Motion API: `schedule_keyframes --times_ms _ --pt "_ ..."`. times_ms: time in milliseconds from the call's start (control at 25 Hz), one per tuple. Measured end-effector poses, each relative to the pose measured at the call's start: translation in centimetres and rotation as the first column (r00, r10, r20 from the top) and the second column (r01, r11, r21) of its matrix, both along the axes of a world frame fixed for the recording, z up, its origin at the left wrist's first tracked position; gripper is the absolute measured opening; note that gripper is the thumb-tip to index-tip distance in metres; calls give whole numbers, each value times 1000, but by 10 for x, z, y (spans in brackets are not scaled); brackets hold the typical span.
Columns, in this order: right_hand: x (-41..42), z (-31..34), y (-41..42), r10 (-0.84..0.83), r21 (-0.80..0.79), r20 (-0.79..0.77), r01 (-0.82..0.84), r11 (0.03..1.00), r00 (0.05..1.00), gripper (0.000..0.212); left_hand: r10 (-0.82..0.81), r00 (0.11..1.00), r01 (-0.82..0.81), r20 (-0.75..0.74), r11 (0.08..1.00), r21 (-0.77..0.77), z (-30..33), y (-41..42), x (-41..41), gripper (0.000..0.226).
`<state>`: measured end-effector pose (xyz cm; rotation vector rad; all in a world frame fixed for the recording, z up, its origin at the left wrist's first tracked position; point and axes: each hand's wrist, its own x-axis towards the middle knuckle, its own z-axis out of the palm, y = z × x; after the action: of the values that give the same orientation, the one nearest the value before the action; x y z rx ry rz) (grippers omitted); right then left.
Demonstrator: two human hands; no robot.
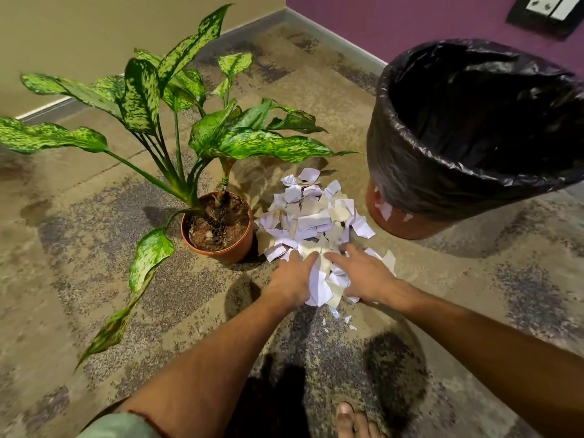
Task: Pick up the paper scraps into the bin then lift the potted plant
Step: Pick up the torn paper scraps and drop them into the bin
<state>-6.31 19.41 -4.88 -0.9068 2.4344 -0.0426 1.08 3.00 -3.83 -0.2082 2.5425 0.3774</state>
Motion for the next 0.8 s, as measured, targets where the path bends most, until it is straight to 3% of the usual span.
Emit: schedule_keyframes --times_ms 160,240,400,560,800 --pt "5 5 -15 57 -81 -72 -63 995 996 43 28 997 -19 -71 993 117 -2 2 -3 58" --pt "0 11 -14 7 -104 -98 -17 994 995 31 42 993 -27 -113 991 130 -2 3 -5 47" --pt "-8 26 -6 -92 -155 -166 66 986 982 27 100 974 -66 -205 984 166 6 6 -11 19" --pt "-11 65 0 -210 -304 -182 148 941 961 19 120 957 -72 -265 981 181 17 10 -16 19" --pt "-19 178 12 -407 -696 -314 83 713 858 10 128 948 -76 -293 980 182 27 17 -19 19"
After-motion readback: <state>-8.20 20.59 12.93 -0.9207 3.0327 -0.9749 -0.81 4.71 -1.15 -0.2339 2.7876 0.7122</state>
